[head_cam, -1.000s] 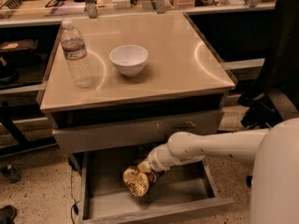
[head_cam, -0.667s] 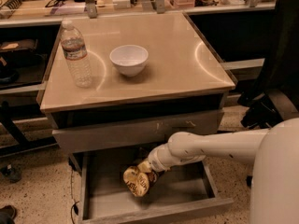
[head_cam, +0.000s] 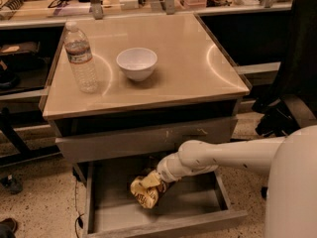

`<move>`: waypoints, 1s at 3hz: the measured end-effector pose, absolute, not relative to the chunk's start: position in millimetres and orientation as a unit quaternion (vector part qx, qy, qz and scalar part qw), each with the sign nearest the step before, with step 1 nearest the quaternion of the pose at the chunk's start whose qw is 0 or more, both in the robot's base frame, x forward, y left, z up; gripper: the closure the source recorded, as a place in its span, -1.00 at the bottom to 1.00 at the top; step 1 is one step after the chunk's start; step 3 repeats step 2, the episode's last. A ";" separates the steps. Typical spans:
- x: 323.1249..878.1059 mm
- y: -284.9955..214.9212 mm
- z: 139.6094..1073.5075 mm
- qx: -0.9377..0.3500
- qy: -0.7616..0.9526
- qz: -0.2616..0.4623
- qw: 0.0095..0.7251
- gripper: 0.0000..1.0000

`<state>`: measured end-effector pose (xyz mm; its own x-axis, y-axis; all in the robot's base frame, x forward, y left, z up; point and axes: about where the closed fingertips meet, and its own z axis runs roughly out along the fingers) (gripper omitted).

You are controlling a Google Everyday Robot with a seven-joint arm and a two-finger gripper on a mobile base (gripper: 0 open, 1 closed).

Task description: Place brown chip bag into middle drawer

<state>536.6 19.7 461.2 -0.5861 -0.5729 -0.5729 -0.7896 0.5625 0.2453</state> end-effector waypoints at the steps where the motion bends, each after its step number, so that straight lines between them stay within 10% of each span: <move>1: 536.6 19.7 461.1 -0.398 0.856 0.246 0.220 -1.00; 3: 536.6 19.7 461.1 -0.398 0.856 0.246 0.220 -1.00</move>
Offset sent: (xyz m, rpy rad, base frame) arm 0.0000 0.0000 0.0000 0.0000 0.0000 0.0000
